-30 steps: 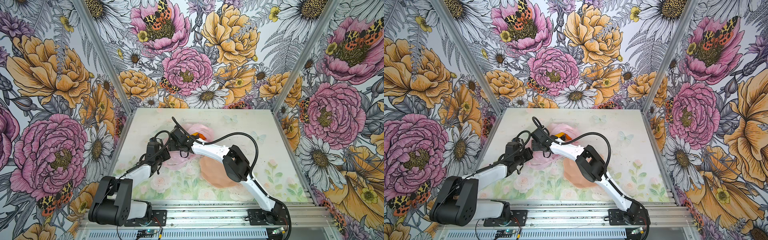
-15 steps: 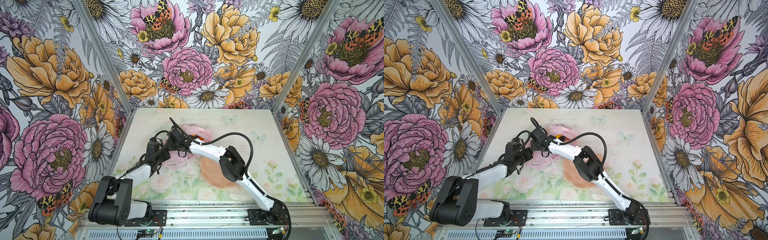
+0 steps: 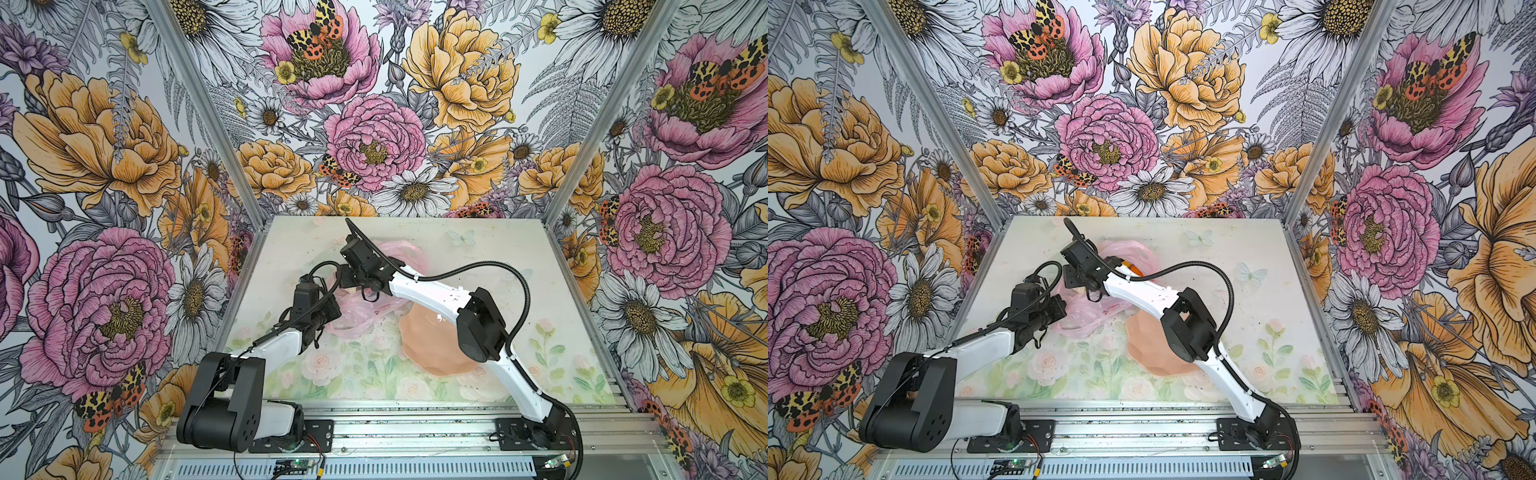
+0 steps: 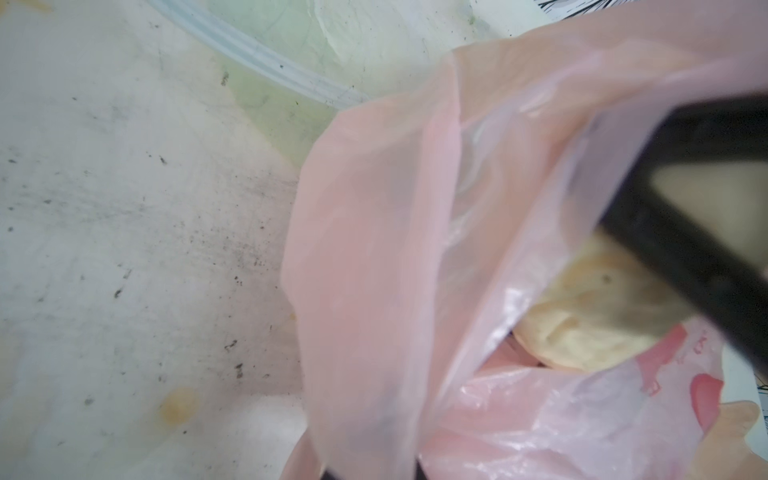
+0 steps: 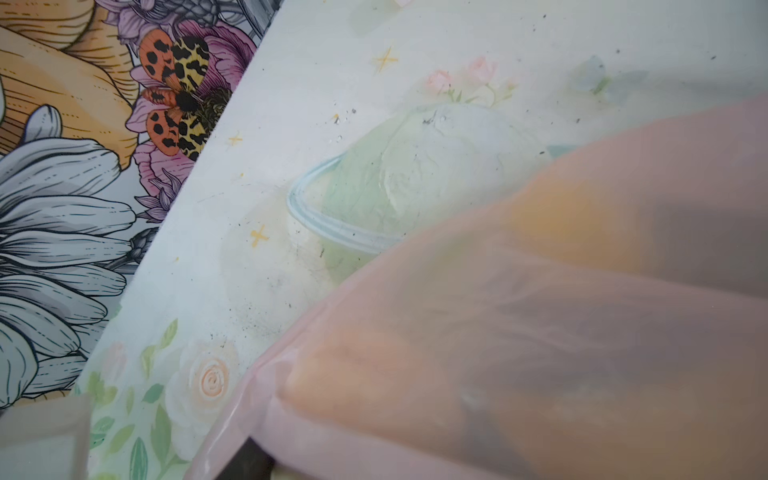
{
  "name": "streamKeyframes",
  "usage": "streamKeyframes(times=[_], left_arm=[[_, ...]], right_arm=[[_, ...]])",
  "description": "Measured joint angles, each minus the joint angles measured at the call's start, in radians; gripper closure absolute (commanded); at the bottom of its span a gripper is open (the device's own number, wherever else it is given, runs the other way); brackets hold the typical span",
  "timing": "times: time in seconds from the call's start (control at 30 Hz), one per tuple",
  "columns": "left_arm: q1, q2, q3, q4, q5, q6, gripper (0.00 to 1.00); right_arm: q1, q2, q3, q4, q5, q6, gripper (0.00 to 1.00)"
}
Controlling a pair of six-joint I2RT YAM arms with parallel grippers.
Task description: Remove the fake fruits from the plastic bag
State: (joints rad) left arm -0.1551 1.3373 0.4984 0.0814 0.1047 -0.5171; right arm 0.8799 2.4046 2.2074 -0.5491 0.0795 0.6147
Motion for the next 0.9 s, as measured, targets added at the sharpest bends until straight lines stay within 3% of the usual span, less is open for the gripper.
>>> streamKeyframes(times=[0.27,0.53,0.77,0.9], left_arm=[[-0.017,0.0,0.005,-0.002,-0.005,0.003,1.0],[-0.134,0.013,0.042,0.007,-0.015,0.061,1.0],[-0.141,0.036,0.069,0.002,-0.032,0.079,1.0],[-0.128,0.082,0.09,-0.025,-0.049,0.078,1.0]], right_arm=[[-0.005,-0.016,-0.025,0.0,-0.006,-0.007,0.44],[-0.049,0.013,0.076,-0.034,-0.043,-0.007,0.44],[-0.068,0.027,0.111,-0.045,-0.064,-0.003,0.45],[-0.069,0.002,0.04,-0.023,-0.069,-0.003,0.45]])
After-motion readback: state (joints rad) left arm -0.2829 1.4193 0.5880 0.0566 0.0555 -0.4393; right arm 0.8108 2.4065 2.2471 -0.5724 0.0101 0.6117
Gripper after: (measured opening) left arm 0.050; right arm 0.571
